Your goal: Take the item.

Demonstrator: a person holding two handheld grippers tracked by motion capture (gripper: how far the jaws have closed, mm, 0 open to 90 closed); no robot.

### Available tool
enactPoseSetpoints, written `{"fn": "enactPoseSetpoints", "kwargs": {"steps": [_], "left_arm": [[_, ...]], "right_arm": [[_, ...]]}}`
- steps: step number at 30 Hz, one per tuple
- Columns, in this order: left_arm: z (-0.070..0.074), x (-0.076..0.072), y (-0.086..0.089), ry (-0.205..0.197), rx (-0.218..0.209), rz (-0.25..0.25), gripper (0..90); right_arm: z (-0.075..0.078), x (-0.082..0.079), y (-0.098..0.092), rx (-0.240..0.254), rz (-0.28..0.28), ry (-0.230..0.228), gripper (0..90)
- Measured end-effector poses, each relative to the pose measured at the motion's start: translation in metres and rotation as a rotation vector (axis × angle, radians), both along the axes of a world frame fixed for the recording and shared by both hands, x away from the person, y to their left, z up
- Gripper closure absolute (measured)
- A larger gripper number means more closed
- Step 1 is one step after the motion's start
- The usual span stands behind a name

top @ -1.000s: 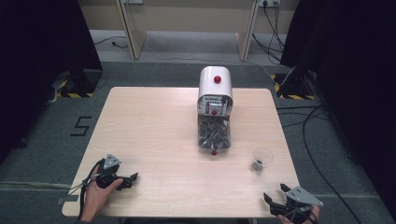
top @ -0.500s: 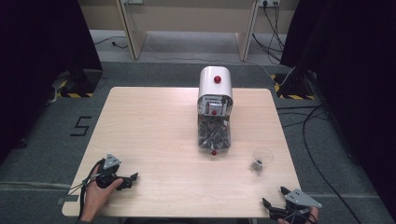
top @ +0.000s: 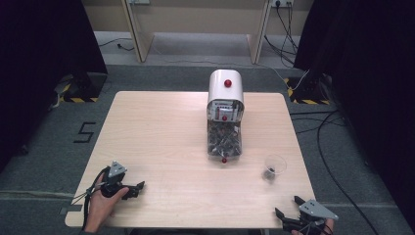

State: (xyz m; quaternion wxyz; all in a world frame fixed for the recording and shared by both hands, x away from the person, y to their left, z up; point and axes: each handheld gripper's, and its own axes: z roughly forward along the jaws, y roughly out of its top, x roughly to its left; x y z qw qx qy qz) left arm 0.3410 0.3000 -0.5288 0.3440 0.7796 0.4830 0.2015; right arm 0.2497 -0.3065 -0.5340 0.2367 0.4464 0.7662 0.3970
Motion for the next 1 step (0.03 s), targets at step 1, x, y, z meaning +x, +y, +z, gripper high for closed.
{"fn": "enactPoseSetpoints", "kwargs": {"steps": [1], "left_arm": [[0.0, 0.0, 0.0, 0.0, 0.0, 0.0, 0.0]], "right_arm": [[0.0, 0.0001, 0.0, 0.0, 0.0, 0.0, 14.7]]}}
